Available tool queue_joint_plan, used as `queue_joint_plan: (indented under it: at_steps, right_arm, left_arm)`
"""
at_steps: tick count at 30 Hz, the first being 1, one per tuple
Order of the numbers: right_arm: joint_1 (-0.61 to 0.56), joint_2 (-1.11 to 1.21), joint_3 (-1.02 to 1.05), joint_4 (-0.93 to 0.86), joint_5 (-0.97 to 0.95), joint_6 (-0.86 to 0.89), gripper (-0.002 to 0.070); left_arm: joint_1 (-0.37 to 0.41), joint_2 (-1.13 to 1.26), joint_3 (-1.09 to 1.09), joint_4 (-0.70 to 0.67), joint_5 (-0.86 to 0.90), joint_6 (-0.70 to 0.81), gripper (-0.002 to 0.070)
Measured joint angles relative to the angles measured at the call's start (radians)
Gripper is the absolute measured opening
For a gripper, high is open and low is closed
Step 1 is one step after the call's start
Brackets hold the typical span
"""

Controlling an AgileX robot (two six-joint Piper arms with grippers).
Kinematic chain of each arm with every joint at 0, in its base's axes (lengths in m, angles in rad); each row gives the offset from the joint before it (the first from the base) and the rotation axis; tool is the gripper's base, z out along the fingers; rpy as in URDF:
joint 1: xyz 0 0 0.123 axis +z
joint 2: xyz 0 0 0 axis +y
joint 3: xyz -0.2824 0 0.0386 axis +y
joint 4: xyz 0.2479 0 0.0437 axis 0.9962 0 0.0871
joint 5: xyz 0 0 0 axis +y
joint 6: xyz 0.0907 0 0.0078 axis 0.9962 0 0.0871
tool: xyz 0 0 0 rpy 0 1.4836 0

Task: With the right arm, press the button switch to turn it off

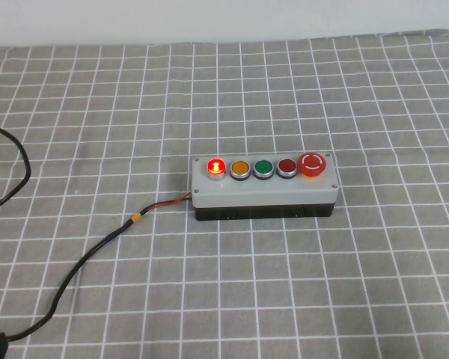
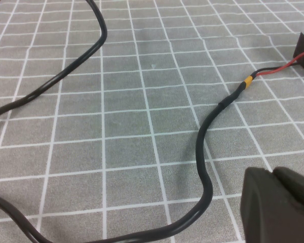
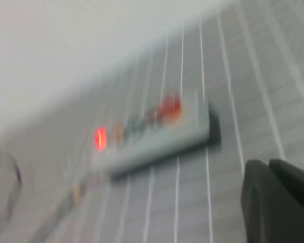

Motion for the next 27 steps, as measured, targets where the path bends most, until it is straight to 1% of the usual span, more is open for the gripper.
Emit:
queue_joint_plan:
  at_steps: [5, 8, 12, 18, 21, 27]
  right_arm:
    - [0.0, 0.291, -0.216, -0.098, 0.338, -0.009, -0.0017]
    - [0.0, 0.463, -0.327, -0.142, 0.459, -0.057, -0.0017]
    - [0.0, 0.677, -0.46, -0.156, 0.528, -0.14, -0.0017]
    - [0.021, 0.956, -0.647, -0.167, 0.529, -0.233, -0.0017]
    - [0.099, 1.081, -0.746, -0.191, 0.521, -0.238, -0.0016]
    - [0.329, 1.304, -0.98, -0.337, 0.512, -0.15, -0.0017]
  left_arm:
    - [0.0, 0.0, 0.0, 0.0, 0.0, 0.0, -0.0003]
    - [0.0, 0.0, 0.0, 0.0, 0.0, 0.0, -0.0003]
    - [0.0, 0.0, 0.0, 0.0, 0.0, 0.0, -0.0003]
    - [0.0, 0.0, 0.0, 0.0, 0.0, 0.0, -0.0003]
    - [0.0, 0.0, 0.0, 0.0, 0.0, 0.0, -0.0003]
    - [0.0, 0.0, 0.0, 0.0, 0.0, 0.0, -0.0003]
